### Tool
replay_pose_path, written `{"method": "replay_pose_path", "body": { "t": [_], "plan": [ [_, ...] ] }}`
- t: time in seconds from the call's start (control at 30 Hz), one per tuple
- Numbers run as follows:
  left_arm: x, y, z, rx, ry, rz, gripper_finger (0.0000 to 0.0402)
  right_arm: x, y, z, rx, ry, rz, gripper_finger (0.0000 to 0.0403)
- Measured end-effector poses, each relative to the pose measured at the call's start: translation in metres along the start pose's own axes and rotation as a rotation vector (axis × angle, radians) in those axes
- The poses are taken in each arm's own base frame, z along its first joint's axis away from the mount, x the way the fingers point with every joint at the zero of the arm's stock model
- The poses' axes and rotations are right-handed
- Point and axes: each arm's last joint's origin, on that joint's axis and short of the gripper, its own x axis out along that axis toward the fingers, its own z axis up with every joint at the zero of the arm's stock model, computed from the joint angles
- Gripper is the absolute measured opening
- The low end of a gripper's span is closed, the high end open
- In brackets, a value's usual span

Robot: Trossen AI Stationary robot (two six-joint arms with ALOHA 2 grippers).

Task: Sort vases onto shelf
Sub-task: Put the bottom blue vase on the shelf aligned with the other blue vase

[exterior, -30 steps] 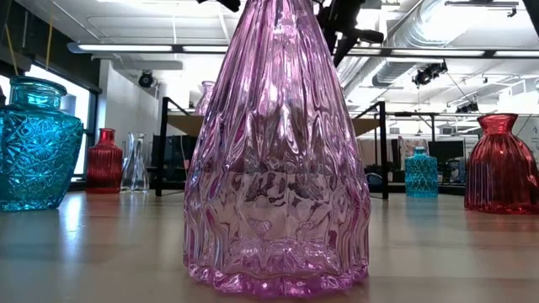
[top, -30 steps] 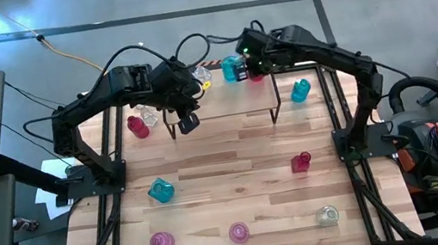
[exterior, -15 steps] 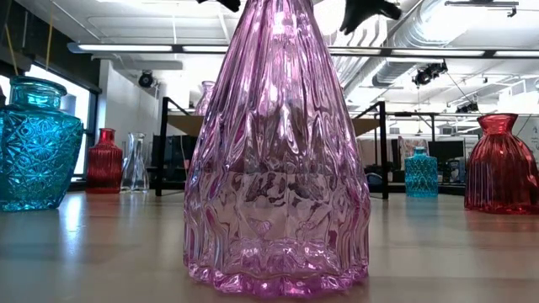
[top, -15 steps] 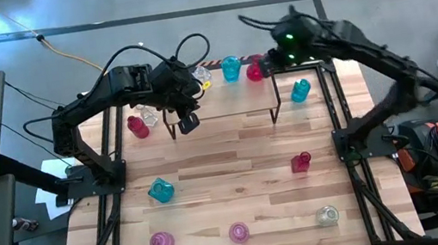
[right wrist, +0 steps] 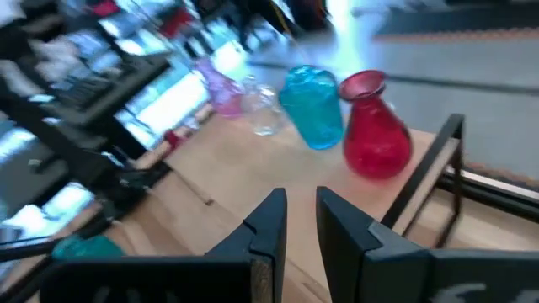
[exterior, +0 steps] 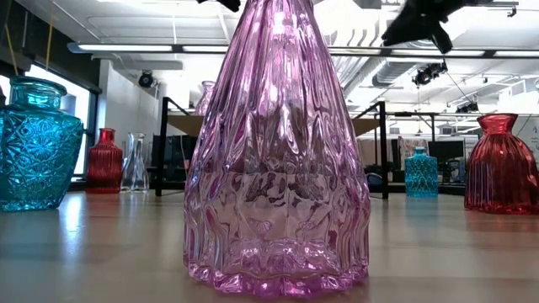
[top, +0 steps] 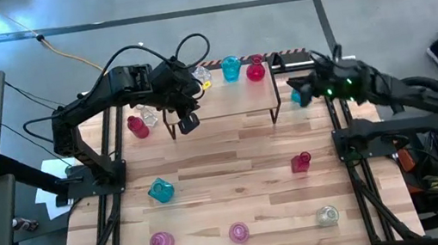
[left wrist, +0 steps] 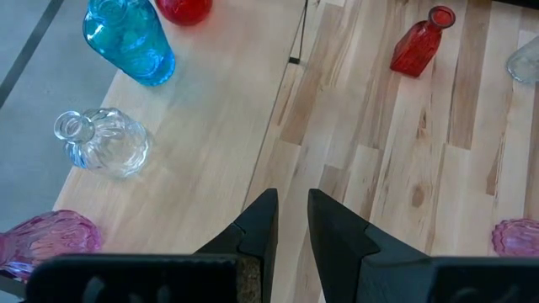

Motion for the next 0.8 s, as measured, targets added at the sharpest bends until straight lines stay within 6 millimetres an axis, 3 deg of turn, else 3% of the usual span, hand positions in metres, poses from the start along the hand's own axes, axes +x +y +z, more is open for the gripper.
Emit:
{"method": "replay_pose_path", "body": {
  "t": [0.23, 0.37, 0.8],
  "plan": [
    [0.000, 0.000, 0.001, -0.054, -0.013, -0.001, 0.0058, -0.009, -0.027, -0.052, -0.022, -0.178, 0.138, 0.0048],
    [0.000, 0.000, 0.001, -0.053, -0.013, -0.001, 0.0058, -0.007, -0.039, -0.074, -0.149, -0.272, 0.153, 0.0048],
    [0.000, 0.000, 0.001, -0.054, -0.013, -0.001, 0.0058, -0.001, -0.061, -0.116, -0.206, -0.264, 0.192, 0.0048]
  ]
}}
